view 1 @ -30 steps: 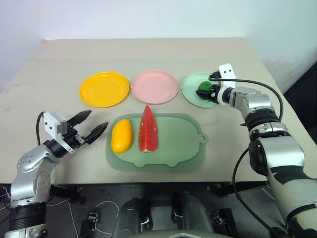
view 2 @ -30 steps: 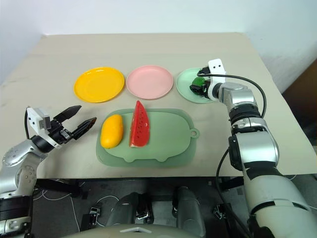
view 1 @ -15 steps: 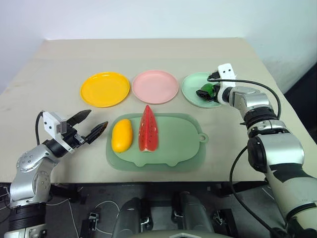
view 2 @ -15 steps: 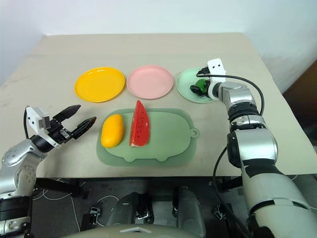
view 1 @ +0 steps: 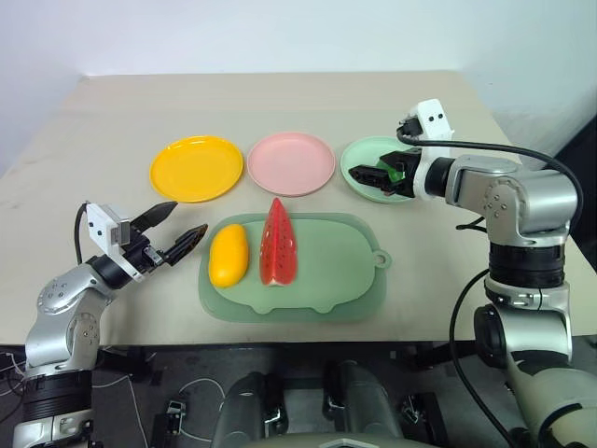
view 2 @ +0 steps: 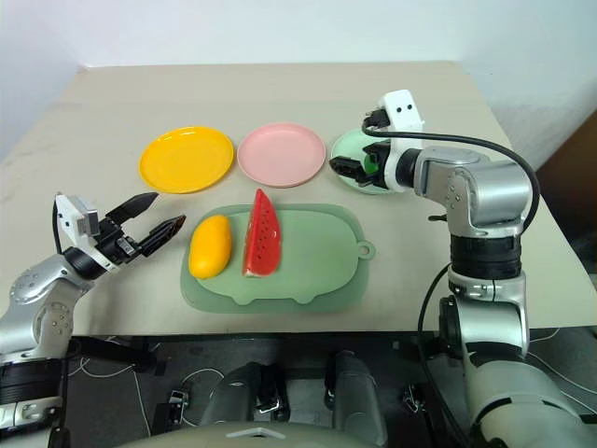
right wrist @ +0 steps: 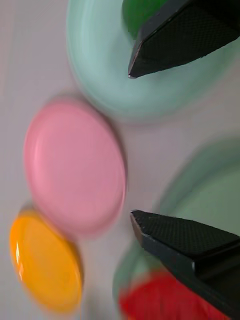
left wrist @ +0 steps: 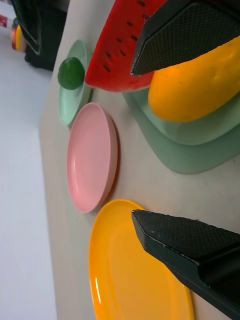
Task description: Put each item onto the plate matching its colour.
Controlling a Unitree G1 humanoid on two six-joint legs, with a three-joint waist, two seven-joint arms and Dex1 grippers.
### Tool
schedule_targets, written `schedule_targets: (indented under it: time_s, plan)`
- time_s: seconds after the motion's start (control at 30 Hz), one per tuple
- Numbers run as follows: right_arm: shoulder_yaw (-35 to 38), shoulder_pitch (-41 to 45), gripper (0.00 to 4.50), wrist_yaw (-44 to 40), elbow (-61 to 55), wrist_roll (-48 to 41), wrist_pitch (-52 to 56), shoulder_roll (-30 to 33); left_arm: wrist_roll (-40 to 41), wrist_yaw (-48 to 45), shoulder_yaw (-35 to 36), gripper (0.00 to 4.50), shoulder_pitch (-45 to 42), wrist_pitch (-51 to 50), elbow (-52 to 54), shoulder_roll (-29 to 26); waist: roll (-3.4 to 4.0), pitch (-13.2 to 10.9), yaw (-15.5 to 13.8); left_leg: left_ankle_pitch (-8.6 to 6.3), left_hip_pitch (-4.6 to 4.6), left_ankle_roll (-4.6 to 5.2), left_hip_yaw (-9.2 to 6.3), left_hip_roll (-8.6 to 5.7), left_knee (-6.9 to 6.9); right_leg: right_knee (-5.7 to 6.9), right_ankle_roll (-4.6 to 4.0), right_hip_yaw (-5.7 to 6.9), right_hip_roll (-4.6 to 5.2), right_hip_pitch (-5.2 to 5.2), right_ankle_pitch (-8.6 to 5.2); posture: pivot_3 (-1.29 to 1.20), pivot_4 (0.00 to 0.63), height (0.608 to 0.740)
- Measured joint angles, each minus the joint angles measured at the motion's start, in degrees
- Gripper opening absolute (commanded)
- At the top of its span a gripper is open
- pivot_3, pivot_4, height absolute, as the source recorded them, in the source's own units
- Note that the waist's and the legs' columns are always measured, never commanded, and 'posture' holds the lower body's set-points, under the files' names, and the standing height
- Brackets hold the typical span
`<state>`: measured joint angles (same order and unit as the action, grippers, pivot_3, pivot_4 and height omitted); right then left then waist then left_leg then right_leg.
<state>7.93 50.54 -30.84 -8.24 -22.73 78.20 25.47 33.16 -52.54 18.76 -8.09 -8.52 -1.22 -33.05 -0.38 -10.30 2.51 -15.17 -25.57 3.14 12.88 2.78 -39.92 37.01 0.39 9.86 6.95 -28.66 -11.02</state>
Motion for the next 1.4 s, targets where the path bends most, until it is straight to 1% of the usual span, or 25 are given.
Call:
schedule_targets:
  time_s: [0.1,0.2,0.37,0.43,0.53,0.77,0.93,1.07,1.2,1.4]
  plan:
    - [1.86,0.19,4.48,2.62,-3.89,-1.37,8.47,-3.29,-0.01,-0.54,0.03,4.50,0.08,0.01,-0.34,-0.13,0.00,0.00,-0.15,0.00,-0.01,0.00,0.01,-0.02,0.00,-0.02,-0.01,0.00,0.01,0.00,0.00,0.00,0.150,0.696]
    - [2.16,0.58,4.48,4.55,-6.30,-3.88,13.25,-6.37,0.01,-1.13,0.03,4.50,0.08,0.00,-0.37,-0.19,0.00,0.00,-0.05,0.00,-0.03,0.00,0.01,-0.02,0.01,-0.02,-0.01,0.00,-0.01,-0.01,0.00,0.00,0.150,0.696]
    - [2.30,2.31,4.48,9.55,-5.79,-10.39,13.91,-10.67,0.00,-1.68,0.00,4.50,-0.37,-0.02,-0.39,-0.25,0.00,0.00,0.03,0.00,-0.03,0.00,0.04,-0.01,0.04,-0.02,0.00,0.00,-0.04,-0.02,0.01,0.00,0.150,0.696]
    - [3.65,4.40,4.48,13.20,-2.81,-14.50,13.91,-12.75,-0.10,-1.91,-0.04,4.50,-0.92,0.02,-0.52,-0.31,0.00,0.00,0.02,0.00,-0.03,0.00,0.05,-0.01,0.04,-0.02,0.00,0.00,-0.05,-0.02,0.01,0.00,0.150,0.696]
    - [3.08,7.19,4.48,19.22,1.54,-21.77,13.89,-12.68,-0.26,-2.08,-0.09,4.50,-1.19,0.04,-1.01,-0.34,-0.01,0.00,0.01,0.00,-0.04,0.00,0.05,-0.02,0.06,-0.05,-0.01,0.00,-0.05,-0.02,0.01,0.00,0.150,0.696]
    - [-3.88,8.99,4.48,33.70,12.44,-41.91,13.92,-7.87,-1.20,-2.07,-1.08,4.50,-1.73,0.05,-1.46,-0.19,-0.01,0.01,0.09,0.00,-0.03,0.00,0.07,-0.02,0.07,-0.05,0.09,-0.01,-0.06,-0.02,0.07,0.00,0.150,0.696]
    - [-7.47,10.01,4.48,42.75,18.12,-51.80,13.92,-8.29,-1.20,-2.34,-1.52,4.50,-1.81,0.06,-1.55,-0.04,-0.01,0.01,0.10,0.00,-0.03,0.00,0.06,0.00,0.07,-0.05,0.14,-0.01,-0.09,-0.01,0.10,0.00,0.150,0.696]
    - [-9.87,11.68,4.48,48.58,22.26,-59.04,13.92,-10.07,0.08,-3.83,-1.44,4.50,-1.95,-0.10,-1.66,-0.14,-0.01,0.01,0.09,0.00,-0.02,0.00,0.07,0.00,0.07,-0.05,0.16,0.00,-0.11,0.01,0.11,0.00,0.150,0.696]
    - [-11.60,13.52,4.48,53.20,25.27,-62.89,13.92,-11.70,1.65,-5.41,-1.21,4.50,-2.24,-0.84,-0.81,-0.85,-0.02,0.01,0.01,0.00,0.01,0.01,0.06,-0.01,0.06,-0.08,0.17,0.00,-0.12,0.09,0.11,0.00,0.150,0.696]
    - [-12.22,15.26,4.48,58.88,31.14,-62.60,13.92,-14.80,3.64,-9.56,-1.06,4.50,-1.29,-2.82,2.41,-4.50,-0.02,0.01,0.09,0.00,0.02,0.01,0.06,0.01,0.07,-0.08,0.18,0.00,-0.15,0.09,0.11,0.00,0.150,0.696]
